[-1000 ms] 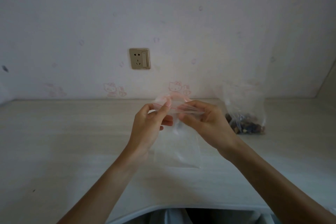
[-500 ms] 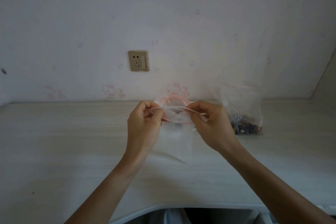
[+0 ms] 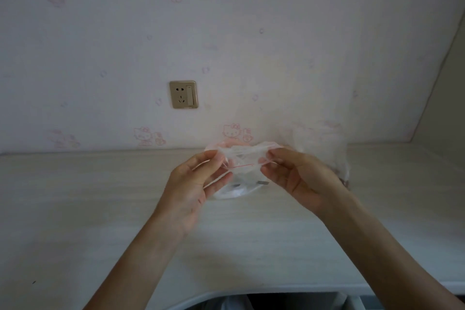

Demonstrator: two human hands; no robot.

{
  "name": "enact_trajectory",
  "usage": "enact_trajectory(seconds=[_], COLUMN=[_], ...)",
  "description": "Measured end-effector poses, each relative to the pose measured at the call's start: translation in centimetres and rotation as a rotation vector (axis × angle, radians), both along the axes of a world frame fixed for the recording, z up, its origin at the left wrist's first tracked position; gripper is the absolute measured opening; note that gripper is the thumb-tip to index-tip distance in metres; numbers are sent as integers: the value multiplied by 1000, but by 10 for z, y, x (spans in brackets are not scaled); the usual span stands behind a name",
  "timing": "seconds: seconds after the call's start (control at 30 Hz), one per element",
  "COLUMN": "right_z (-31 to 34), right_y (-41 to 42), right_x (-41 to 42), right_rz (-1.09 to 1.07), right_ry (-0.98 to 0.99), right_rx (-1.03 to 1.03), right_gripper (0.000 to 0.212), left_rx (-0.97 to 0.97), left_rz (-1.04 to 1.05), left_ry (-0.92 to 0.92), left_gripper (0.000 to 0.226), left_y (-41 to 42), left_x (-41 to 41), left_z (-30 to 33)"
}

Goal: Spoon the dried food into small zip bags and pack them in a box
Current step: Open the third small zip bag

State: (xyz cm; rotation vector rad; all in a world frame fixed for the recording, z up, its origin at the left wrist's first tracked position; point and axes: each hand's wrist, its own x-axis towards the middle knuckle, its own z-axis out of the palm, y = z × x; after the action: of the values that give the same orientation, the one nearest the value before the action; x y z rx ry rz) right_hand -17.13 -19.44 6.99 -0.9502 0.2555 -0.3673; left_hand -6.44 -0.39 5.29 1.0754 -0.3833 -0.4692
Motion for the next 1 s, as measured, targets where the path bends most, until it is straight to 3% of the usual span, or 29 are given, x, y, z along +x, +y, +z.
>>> enact_trajectory(seconds=[0.17,0.33,0.4,0.47,0.6,0.7,0.8,0.9,1.0], right_z=[-3,-9,-11,-15,-23,-26,-25,-23,-28], right_y=[1,2,2,0,2,7,4,7,14], right_x=[1,6,8,12,13,15,12,10,16], right_rz=[135,179,191,225,310,372,381,264,27], right_ry=[-119,-80,-52,-57,-170,-291,-324,-254,-105], right_rx=[107,66,88,154,166,34,-193,-345,-357], right_gripper=[7,13,18,33,56,47,42,24,23], left_rx=[-111,-114,-116,-121,-156,-199,-135,50,212], left_rz=[-216,-243,-266,-287,-340,-432,-425,-174,135], left_ry=[188,362,417,474,553,461,129,-143,-248], left_gripper=[11,28,25,10,30,55,70,47,47], left_y=[-5,-9,-9,-8,-11,-14,-13,-16,-23], left_x=[-1,0,0,2,4,3,5,5,2], left_z=[4,6,8,7,3,-1,-4,-10,-17])
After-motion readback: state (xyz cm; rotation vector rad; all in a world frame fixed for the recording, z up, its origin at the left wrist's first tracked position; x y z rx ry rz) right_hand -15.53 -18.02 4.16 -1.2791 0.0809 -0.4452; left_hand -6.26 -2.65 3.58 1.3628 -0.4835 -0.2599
